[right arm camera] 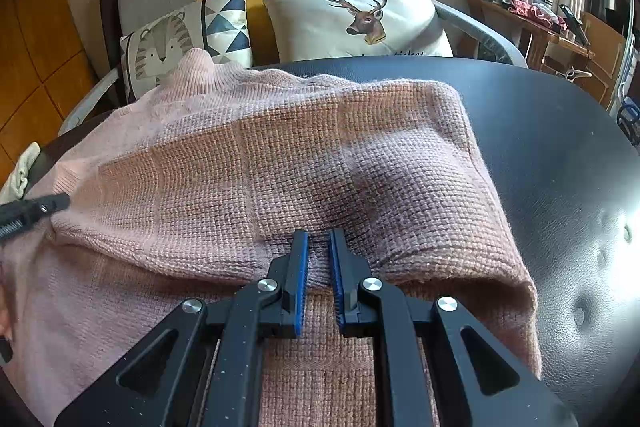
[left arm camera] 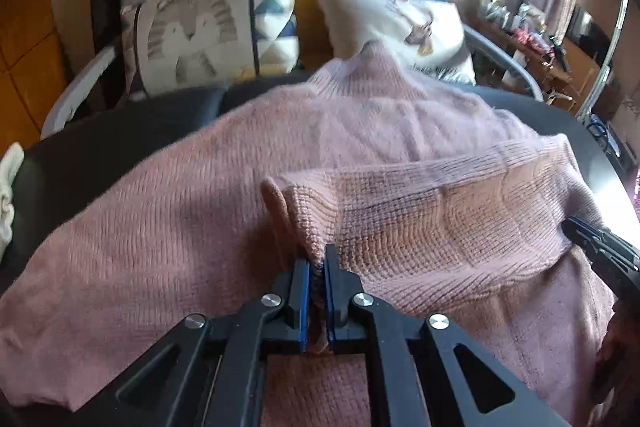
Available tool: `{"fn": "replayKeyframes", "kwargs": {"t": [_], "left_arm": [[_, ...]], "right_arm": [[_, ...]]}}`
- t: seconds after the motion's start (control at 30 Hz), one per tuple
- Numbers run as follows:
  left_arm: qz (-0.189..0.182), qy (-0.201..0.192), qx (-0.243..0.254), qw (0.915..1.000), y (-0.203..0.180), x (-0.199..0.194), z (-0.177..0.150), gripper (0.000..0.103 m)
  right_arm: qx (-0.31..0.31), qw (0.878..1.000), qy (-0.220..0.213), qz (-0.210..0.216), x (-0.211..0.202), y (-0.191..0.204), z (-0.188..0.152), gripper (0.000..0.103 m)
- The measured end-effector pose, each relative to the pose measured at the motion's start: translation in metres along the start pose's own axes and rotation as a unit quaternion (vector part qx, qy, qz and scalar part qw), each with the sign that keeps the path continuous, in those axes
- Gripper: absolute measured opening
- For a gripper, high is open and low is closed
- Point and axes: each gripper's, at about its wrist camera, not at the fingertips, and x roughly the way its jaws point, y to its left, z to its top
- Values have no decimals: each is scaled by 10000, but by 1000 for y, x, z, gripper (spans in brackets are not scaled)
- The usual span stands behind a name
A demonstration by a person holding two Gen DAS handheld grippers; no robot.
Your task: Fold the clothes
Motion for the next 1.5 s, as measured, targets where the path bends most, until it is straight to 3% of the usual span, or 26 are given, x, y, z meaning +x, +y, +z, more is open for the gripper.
{"fn": "replayKeyframes", "kwargs": {"t": [0.13, 0.23, 0.5, 0.6, 0.67, 0.8, 0.9, 1.07, 1.2, 1.3, 1.4, 1.5], "left_arm": [[-529, 24, -295, 9982, 9, -3, 0, 16], [-750, 92, -445, 9961, 17, -4, -4, 17], [-459, -340, -5, 9984, 0, -6, -20, 19], [-351, -371, 96, 9986, -4, -6, -21, 20], [-365, -365, 93, 9986, -2, -6, -21, 20], [-551, -319, 79, 9979, 5, -6, -20, 20], [-714, -302, 105, 9969, 11, -5, -21, 23], [-857, -245, -156, 9959, 23, -18, -26, 23], [-1, -46, -834, 9965, 57, -23, -40, 23], [-111, -105, -1237, 9922, 68, -31, -42, 22], [-241, -387, -1020, 9937, 43, -42, -31, 18], [-275, -424, -369, 9980, 3, -36, -13, 19]], "right_arm": [[1, 10000, -13, 21, -1, -2, -1, 12], [412, 9989, -208, 100, -11, -19, -3, 12], [1595, 9837, -763, 319, -38, -68, -11, 12], [1400, 9867, -761, 333, -40, -67, -4, 12], [1076, 9926, -539, 176, -34, -61, 3, 12], [703, 9962, 45, -515, -12, -65, 4, 12], [1221, 9921, -71, -288, -13, -86, -1, 11], [867, 9942, -74, -639, -11, -71, -2, 12], [910, 9940, -122, -598, -12, -75, -4, 12], [1093, 9931, -167, -390, -11, -85, -4, 12], [1185, 9924, -188, -286, -11, -88, -4, 12], [1126, 9928, -184, -356, -12, -85, -3, 12]]}}
